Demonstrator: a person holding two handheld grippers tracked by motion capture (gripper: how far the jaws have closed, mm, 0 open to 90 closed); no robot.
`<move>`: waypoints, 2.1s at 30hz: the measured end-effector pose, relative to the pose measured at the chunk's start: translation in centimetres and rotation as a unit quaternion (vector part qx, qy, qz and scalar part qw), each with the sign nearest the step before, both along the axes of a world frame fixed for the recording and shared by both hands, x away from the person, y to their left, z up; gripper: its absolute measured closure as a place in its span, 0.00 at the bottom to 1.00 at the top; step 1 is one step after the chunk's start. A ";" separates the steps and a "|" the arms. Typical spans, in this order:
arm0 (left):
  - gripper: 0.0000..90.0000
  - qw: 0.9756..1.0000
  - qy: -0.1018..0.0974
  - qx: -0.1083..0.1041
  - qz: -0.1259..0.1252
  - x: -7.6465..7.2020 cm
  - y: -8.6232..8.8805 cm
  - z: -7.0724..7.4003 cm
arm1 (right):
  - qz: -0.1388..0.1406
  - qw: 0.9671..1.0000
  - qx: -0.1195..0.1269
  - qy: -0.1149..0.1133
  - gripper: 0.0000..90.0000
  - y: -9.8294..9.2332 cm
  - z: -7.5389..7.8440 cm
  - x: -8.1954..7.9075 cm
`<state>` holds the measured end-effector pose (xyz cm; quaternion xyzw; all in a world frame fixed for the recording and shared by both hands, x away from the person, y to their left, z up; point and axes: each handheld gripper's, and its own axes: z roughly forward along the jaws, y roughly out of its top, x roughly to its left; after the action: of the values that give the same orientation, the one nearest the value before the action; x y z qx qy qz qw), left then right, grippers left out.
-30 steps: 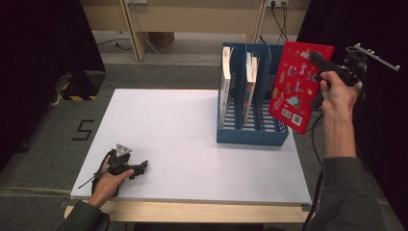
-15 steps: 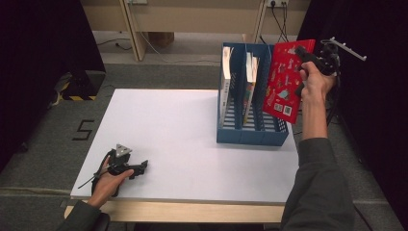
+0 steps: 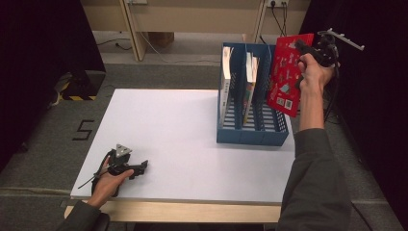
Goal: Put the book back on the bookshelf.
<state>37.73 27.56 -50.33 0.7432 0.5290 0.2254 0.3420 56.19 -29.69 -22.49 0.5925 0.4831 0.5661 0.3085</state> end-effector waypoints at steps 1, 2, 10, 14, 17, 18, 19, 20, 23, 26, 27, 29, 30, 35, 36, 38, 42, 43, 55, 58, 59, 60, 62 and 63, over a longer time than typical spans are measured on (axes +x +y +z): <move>0.15 1.000 0.000 -0.001 0.000 0.0 0.0 0.0 | 0.001 1.000 0.002 -0.002 0.84 0.1 -0.1 0.1; 0.15 1.000 0.000 0.000 -0.001 0.0 0.0 0.0 | 0.004 1.000 0.001 -0.005 0.84 0.1 -0.2 0.1; 0.15 1.000 0.000 0.000 -0.001 0.0 0.0 0.0 | 0.019 1.000 -0.016 0.000 0.84 0.7 -0.9 -0.2; 0.15 1.000 0.000 0.000 0.000 0.0 0.0 0.0 | 0.026 0.999 -0.009 0.015 0.83 0.5 -2.0 -0.4; 0.15 1.000 0.000 0.000 0.000 0.0 0.0 0.0 | 0.034 0.999 -0.017 0.021 0.83 0.4 -2.8 -0.6; 0.15 1.000 0.000 0.000 0.000 0.0 0.0 0.0 | 0.035 0.999 -0.016 0.022 0.83 0.4 -3.1 -0.6; 0.15 1.000 0.000 0.000 0.000 0.0 0.0 0.0 | 0.037 0.999 -0.017 0.025 0.83 0.5 -3.4 -0.6; 0.15 1.000 0.000 0.000 0.000 0.0 0.0 0.0 | 0.037 0.999 -0.015 0.026 0.82 0.5 -3.6 -0.7; 0.15 1.000 0.000 0.000 -0.001 0.0 0.0 0.0 | 0.038 0.999 -0.020 0.032 0.82 0.6 -4.4 -0.7; 0.15 1.000 0.000 0.000 0.000 0.0 0.0 0.0 | 0.043 0.998 -0.024 0.043 0.81 0.9 -5.4 -0.7; 0.15 1.000 0.000 0.000 0.000 0.0 0.0 0.0 | 0.046 0.997 -0.026 0.050 0.81 1.0 -5.7 -0.6; 0.15 1.000 0.000 0.000 0.000 0.0 0.0 0.0 | 0.047 0.997 -0.023 0.061 0.80 1.2 -6.5 -0.4; 0.15 1.000 0.001 0.000 -0.001 0.0 0.0 0.0 | 0.048 0.996 -0.023 0.065 0.80 1.3 -6.9 -0.3; 0.15 1.000 0.001 0.001 -0.001 0.0 0.0 0.0 | 0.062 0.995 -0.008 0.073 0.78 1.2 -8.4 -0.2; 0.15 1.000 0.001 0.001 -0.002 0.0 0.0 0.0 | 0.063 0.995 -0.011 0.075 0.78 1.3 -8.4 -0.2; 0.15 1.000 0.001 0.001 -0.002 0.0 0.0 0.0 | 0.071 0.994 -0.011 0.078 0.76 1.4 -8.5 -0.4; 0.15 1.000 0.001 0.002 -0.002 0.0 0.0 0.0 | 0.088 0.992 -0.021 0.084 0.73 2.0 -9.0 -1.1; 0.15 1.000 0.001 0.002 -0.001 0.0 0.0 0.0 | 0.090 0.992 -0.020 0.082 0.72 2.0 -9.1 -1.3; 0.15 1.000 0.001 0.002 -0.002 0.0 0.0 0.0 | 0.130 0.986 -0.024 0.097 0.65 1.7 -10.4 -3.9; 0.15 1.000 0.001 0.002 -0.001 0.0 0.0 0.0 | 0.137 0.985 -0.024 0.105 0.68 1.5 -11.7 -4.7; 0.15 1.000 0.001 0.002 -0.001 0.0 0.0 0.0 | 0.135 0.985 -0.024 0.103 0.69 1.4 -12.1 -4.9; 0.15 1.000 0.001 0.002 -0.001 0.0 0.0 0.0 | 0.136 0.985 -0.024 0.099 0.69 1.4 -12.4 -5.0; 0.15 1.000 0.000 0.001 0.000 0.0 0.0 0.0 | 0.139 0.985 -0.038 0.091 0.70 1.4 -12.5 -5.0; 0.15 1.000 0.000 0.002 0.000 0.0 0.0 0.0 | 0.137 0.986 -0.043 0.088 0.70 1.5 -12.6 -4.9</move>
<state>37.74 27.55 -50.34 0.7440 0.5286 0.2259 0.3407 51.30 -28.16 -35.08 0.5547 0.6085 0.5274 0.2094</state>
